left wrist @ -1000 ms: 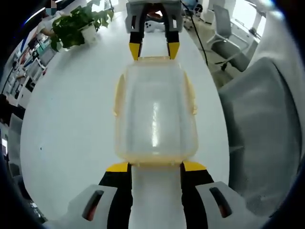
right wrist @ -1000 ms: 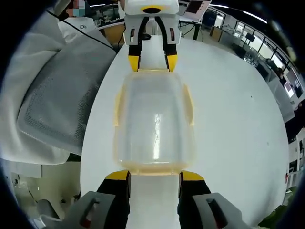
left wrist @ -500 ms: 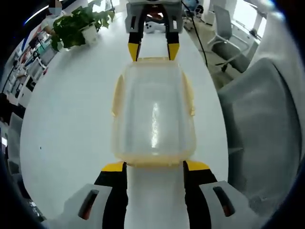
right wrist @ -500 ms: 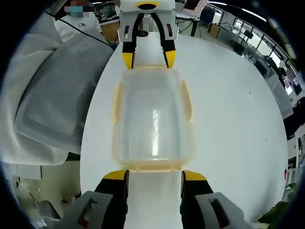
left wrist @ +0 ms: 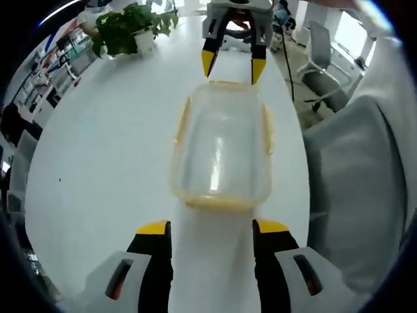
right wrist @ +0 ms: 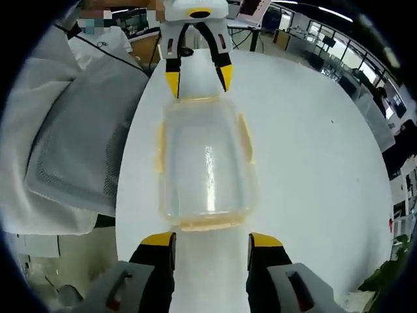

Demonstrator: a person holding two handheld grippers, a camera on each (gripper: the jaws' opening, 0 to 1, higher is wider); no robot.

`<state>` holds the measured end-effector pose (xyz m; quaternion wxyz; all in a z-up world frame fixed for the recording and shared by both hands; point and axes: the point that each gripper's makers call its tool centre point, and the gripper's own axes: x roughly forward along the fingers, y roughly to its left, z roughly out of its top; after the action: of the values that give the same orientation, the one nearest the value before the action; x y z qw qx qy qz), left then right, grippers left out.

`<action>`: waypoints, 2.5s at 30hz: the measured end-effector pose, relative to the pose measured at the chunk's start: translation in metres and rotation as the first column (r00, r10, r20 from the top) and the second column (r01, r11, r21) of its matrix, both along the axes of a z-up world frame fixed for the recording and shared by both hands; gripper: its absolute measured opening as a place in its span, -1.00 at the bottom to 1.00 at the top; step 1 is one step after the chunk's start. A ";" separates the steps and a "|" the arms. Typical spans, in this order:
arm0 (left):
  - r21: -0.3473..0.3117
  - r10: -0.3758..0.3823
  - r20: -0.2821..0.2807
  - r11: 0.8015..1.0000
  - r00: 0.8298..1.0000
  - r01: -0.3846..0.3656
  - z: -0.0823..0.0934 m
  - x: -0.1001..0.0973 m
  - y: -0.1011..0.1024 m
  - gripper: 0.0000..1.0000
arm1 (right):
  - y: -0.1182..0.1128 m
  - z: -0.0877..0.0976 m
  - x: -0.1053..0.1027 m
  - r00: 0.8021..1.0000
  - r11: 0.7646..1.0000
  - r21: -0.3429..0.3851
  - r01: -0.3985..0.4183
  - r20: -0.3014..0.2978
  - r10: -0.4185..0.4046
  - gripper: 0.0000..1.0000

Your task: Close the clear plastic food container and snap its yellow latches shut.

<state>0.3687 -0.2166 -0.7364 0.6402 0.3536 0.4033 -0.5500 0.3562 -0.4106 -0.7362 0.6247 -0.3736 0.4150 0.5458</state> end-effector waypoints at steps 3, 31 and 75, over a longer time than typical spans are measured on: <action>-0.018 0.040 -0.001 0.999 0.999 -0.040 0.002 0.001 -0.002 0.01 | 0.002 0.005 0.003 0.998 0.998 0.023 0.055 0.004 -0.055 -0.18; -0.142 0.469 -0.194 0.856 0.862 -0.497 0.007 -0.004 -0.023 -0.11 | 0.008 0.019 0.020 0.815 0.805 0.124 0.580 -0.101 -0.571 -0.18; -0.128 0.615 -0.423 0.686 0.665 -0.716 -0.007 -0.007 -0.035 -0.19 | 0.037 -0.006 0.003 0.586 0.622 0.023 0.783 -0.363 -0.724 -0.19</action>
<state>0.3617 -0.2516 -0.7433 0.7595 -0.0189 0.5281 -0.3792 0.3589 -0.3741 -0.7426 0.7523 -0.0097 0.5780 0.3160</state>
